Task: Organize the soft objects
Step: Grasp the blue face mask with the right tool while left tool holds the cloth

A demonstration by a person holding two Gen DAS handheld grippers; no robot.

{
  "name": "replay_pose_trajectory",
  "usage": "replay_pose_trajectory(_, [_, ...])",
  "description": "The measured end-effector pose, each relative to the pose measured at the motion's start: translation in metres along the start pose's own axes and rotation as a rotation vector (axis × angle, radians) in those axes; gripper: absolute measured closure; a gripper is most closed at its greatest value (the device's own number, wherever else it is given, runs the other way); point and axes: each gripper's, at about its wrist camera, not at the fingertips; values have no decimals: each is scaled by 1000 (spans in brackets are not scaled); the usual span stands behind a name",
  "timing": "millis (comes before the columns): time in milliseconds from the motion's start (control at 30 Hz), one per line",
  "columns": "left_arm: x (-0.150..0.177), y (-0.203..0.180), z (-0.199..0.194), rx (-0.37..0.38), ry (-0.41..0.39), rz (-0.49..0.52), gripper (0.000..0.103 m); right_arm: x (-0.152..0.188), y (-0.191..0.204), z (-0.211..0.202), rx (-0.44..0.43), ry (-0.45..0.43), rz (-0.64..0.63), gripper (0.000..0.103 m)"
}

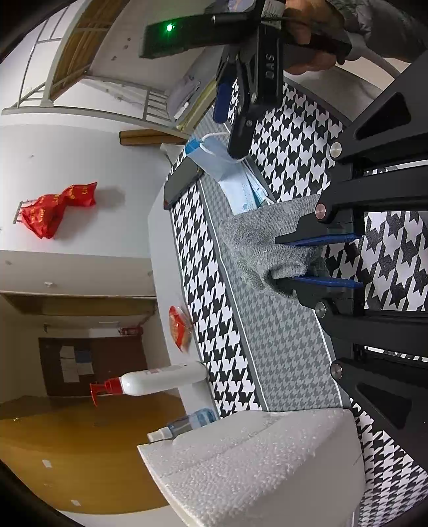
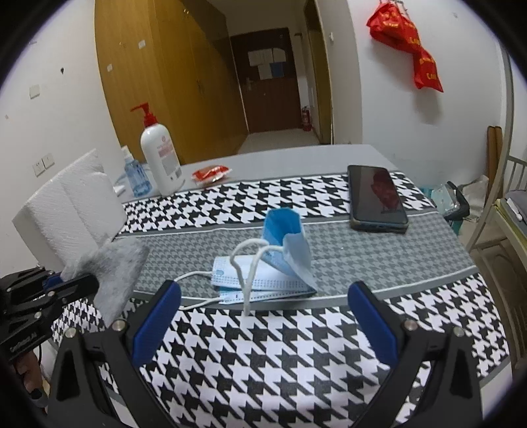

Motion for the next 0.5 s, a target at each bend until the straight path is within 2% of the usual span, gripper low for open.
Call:
replay_pose_trajectory(200, [0,3,4,11,5,-7,86,-7,2,22,32,55,-17,29])
replay_pose_trajectory(267, [1,4,5,12,6,-7,86,-9,-1,26,44,60,-14,32])
replay_pose_trajectory(333, [1,4,5,12,7,-8,86,-11,-3,29,62,62,-10,39])
replay_pose_trajectory(467, [1,5,5,19,6,-9,86,-13,-5,36,84,72,-16,47])
replay_pose_trajectory(500, [1,5,5,20,5,-8,86,-13,-5,38,88,77,-15,52])
Point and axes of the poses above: each gripper's, at about its wrist camera, not at the fingertips, and z roughly the way its jaws point, y to its left, x to its underside, and after that the axes turned 9 degrees about x, right-handed
